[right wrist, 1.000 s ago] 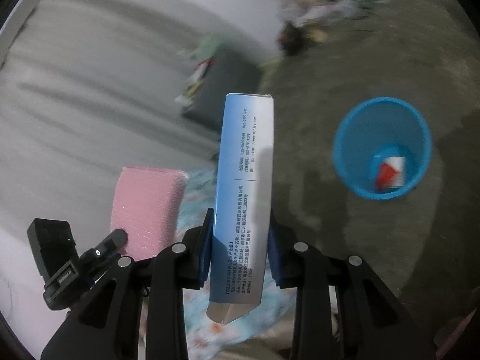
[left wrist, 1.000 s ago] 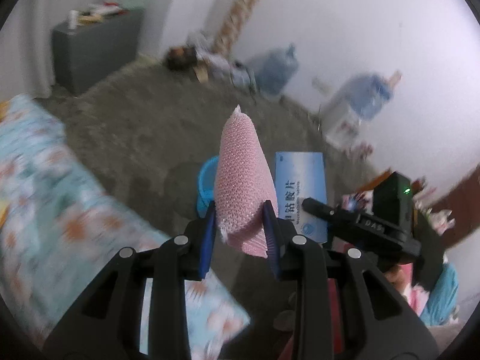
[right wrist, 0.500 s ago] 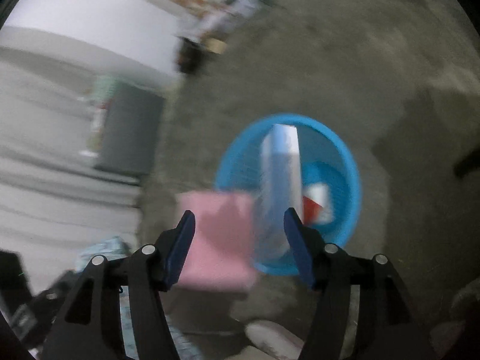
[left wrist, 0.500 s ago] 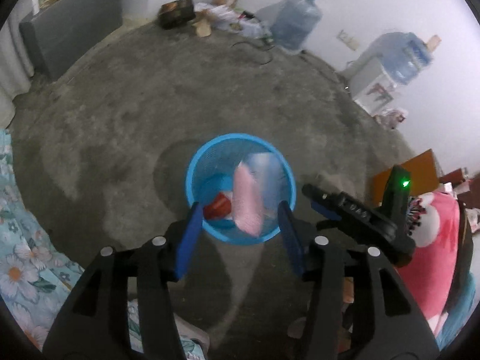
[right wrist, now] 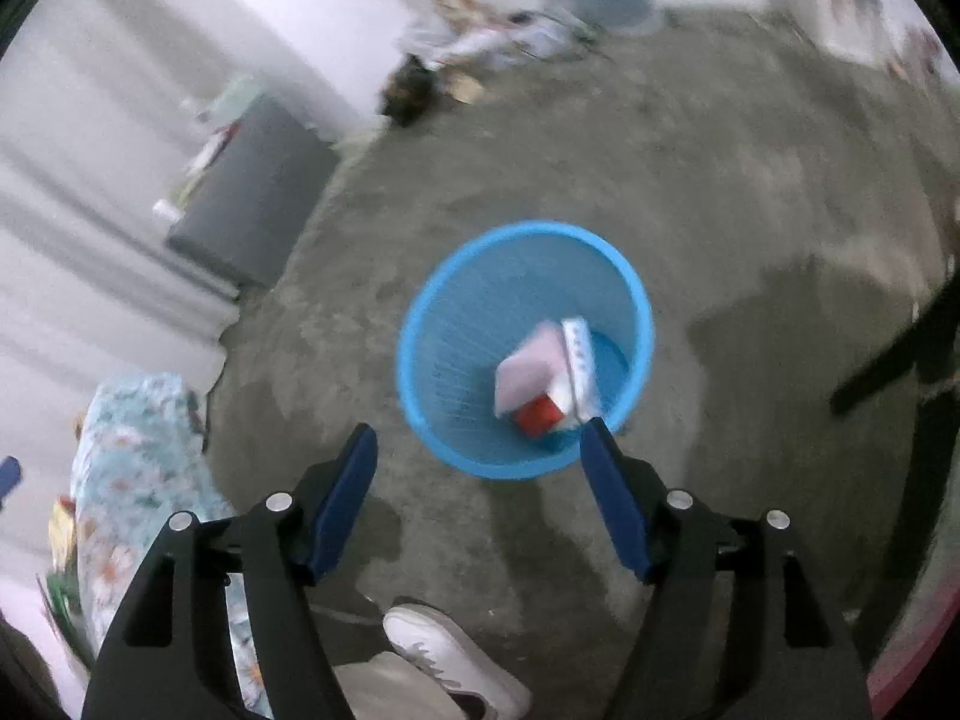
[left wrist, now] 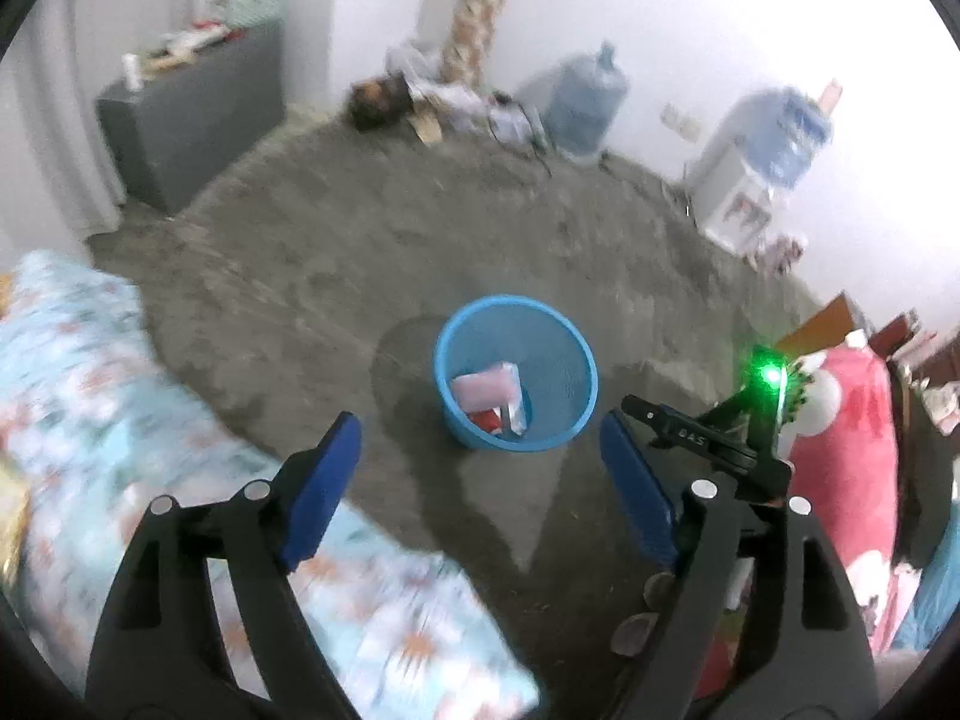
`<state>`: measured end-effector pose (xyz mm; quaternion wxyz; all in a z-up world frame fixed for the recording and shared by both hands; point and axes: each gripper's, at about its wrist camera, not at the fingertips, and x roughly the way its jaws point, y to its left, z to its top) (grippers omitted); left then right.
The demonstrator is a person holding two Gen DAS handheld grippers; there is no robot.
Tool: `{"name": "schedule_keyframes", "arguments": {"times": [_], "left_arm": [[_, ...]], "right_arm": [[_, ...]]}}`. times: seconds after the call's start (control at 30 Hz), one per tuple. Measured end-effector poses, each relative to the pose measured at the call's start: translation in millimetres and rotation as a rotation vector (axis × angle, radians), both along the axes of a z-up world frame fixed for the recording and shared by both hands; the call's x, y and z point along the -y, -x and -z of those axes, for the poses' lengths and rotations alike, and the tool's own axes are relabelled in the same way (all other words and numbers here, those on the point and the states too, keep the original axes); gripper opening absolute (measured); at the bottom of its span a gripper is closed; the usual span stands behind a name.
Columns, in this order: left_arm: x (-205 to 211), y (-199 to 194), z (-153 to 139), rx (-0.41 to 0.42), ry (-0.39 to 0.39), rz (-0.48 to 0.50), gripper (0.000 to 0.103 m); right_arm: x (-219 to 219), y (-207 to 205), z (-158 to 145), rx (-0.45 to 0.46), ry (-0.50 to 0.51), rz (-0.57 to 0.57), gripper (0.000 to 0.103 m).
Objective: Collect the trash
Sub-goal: 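Return to the bed and grasp the yellow snack bag with the right tool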
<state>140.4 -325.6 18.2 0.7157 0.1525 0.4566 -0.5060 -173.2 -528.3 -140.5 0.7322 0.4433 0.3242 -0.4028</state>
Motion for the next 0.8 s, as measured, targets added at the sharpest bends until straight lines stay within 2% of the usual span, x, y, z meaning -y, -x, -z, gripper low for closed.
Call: {"name": "schedule_keyframes", "arguments": {"times": [0.2,0.33,0.43,0.57,0.63,0.8], "left_arm": [[-136,-1,-71,0.002,0.139,-0.178,0.083],[-238,-7,-101,0.038,0.234,-0.328,0.084],[-311,-17,-113,0.073,0.301,-0.456,0.085],[-406,-40,-114,0.078,0.368,-0.649,0.085],[-451,-53,-107,0.053,0.402,-0.746,0.085],[-523,-85,-85,0.032,0.419,-0.881,0.085]], "right_arm": [[-44,-59,-83,0.113,0.111,-0.225,0.07],[-78,-97,-126,0.177,0.138,-0.368,0.073],[-106,-132,-149,0.226,0.114,-0.481,0.073],[-144,-187,-162,0.29,0.033,-0.638,0.073],[-160,-221,-161,0.327,-0.051,-0.71,0.073],[-198,-293,-142,0.368,-0.267,-0.805,0.073]]}}
